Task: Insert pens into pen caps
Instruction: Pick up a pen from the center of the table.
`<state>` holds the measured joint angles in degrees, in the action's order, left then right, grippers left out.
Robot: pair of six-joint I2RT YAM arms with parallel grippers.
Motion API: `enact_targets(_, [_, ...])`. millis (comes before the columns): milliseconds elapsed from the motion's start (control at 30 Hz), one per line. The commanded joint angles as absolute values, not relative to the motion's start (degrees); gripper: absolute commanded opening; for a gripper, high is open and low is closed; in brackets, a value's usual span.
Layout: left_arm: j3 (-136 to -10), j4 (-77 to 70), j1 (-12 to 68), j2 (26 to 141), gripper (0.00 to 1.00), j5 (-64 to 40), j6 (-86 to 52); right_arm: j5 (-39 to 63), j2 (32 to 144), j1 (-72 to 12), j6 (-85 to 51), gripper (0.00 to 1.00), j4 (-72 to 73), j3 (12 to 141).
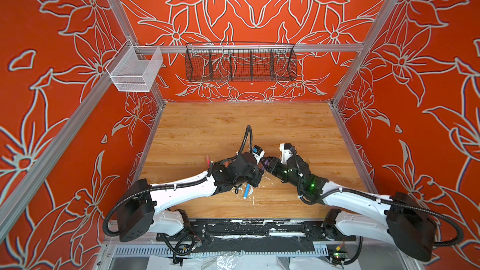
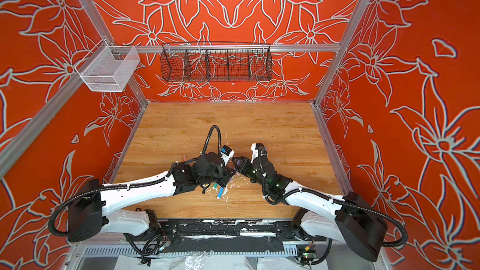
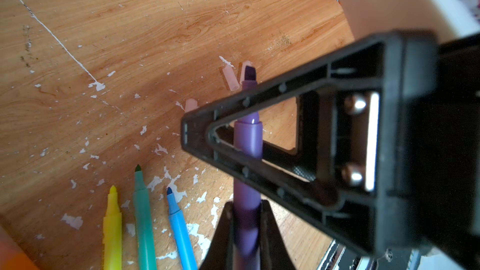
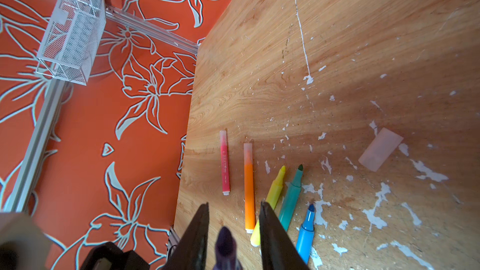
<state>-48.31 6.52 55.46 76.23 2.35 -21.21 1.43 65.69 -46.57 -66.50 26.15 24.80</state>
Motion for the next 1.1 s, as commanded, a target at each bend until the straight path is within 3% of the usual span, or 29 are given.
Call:
enact_targets(0, [-48.8,6.0,55.8,75.5,0.02,3.6,-20.3,3.3,67.3,-46.5,-68.3,0.26,28.0,26.1])
enact_targets(133, [-49.4,6.5,55.8,75.8,0.03,3.6,-20.3,3.6,67.8,-46.5,-68.8,0.12,28.0,26.5])
enact_targets(333, [-48.2,6.6,55.8,75.3,0.32,3.0,-20.5,3.2,67.3,-46.8,-68.6,0.02,27.6,27.4])
enact_targets(433, [-48.2,7.0,55.7,75.9,0.38,3.5,-20.6,3.0,67.5,-47.2,-68.8,0.01,27.9,27.5])
enact_targets(800, [-51.6,7.5,55.7,80.5,0.29,4.5,-20.3,3.4,67.6,-48.0,-68.9,0.01,28.2,28.0])
enact_targets(900, [-52.9,7.8,55.7,81.3,0.15,4.6,-20.3,3.3,67.1,-48.3,-68.8,0.03,27.6,27.8])
enact_targets(967, [-53.2,7.8,55.7,81.1,0.01,4.7,-20.5,2.8,66.3,-48.3,-68.6,0.22,26.4,27.6])
enact_targets(1000, [-53.2,7.7,55.7,80.7,0.00,4.8,-20.6,2.5,65.9,-48.3,-68.6,0.34,25.7,27.5])
enact_targets(1067, [-52.8,7.6,55.7,79.6,0.00,5.9,-21.1,1.9,64.5,-48.3,-68.3,0.72,22.3,28.0])
